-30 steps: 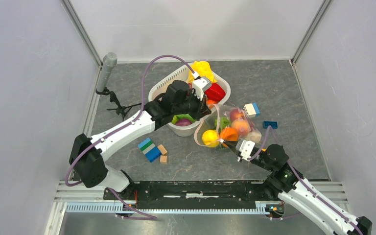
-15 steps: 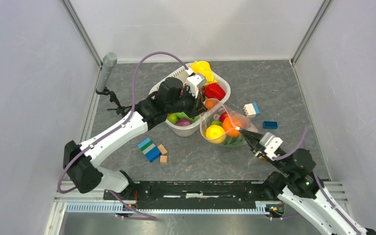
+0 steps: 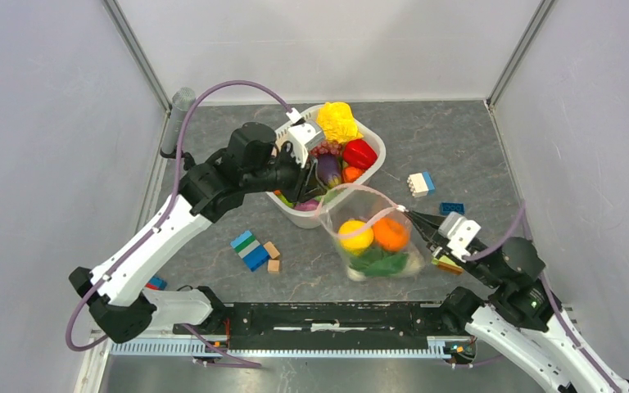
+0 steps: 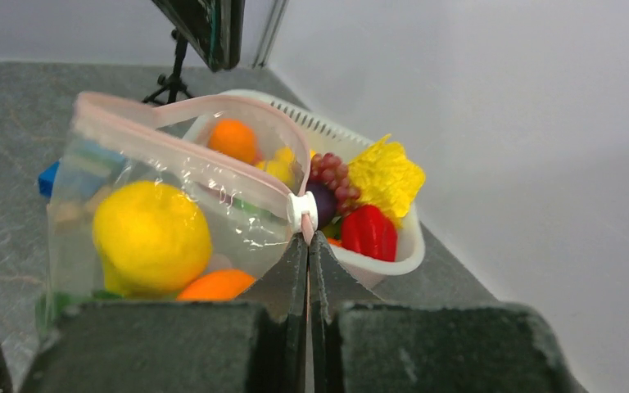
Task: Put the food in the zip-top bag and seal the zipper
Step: Zip the zipper food storage bag at the center of the board.
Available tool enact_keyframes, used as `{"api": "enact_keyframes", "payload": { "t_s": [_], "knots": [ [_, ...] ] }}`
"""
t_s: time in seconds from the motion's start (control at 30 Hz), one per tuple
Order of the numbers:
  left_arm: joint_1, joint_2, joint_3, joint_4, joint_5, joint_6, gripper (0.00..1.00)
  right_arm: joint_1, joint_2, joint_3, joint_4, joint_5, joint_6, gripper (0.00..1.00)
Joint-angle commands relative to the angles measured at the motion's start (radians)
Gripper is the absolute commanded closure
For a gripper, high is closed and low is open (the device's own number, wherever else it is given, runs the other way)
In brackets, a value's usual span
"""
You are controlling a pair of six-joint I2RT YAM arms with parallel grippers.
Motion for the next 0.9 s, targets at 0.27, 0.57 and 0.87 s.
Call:
{"api": "enact_keyframes", "payload": {
  "t_s": [0.27, 0.57, 0.87],
  "knots": [
    [0.006, -0.198, -0.107, -0.05, 0.021, 0.062, 0.35, 0.004, 0.129, -0.051, 0.119, -0.134, 0.012, 1.0],
    [-0.006, -0.179, -0.105, 0.295, 0.276, 0.075, 0.27, 0.004, 0.163, -0.004, 0.102, -0.213, 0.011, 1.0],
    [-0.154, -0.013, -0.021, 0.308, 0.291, 0.277, 0.26, 0.004, 0.225, 0.073, 0.025, -0.284, 0.015, 1.0]
  ]
}}
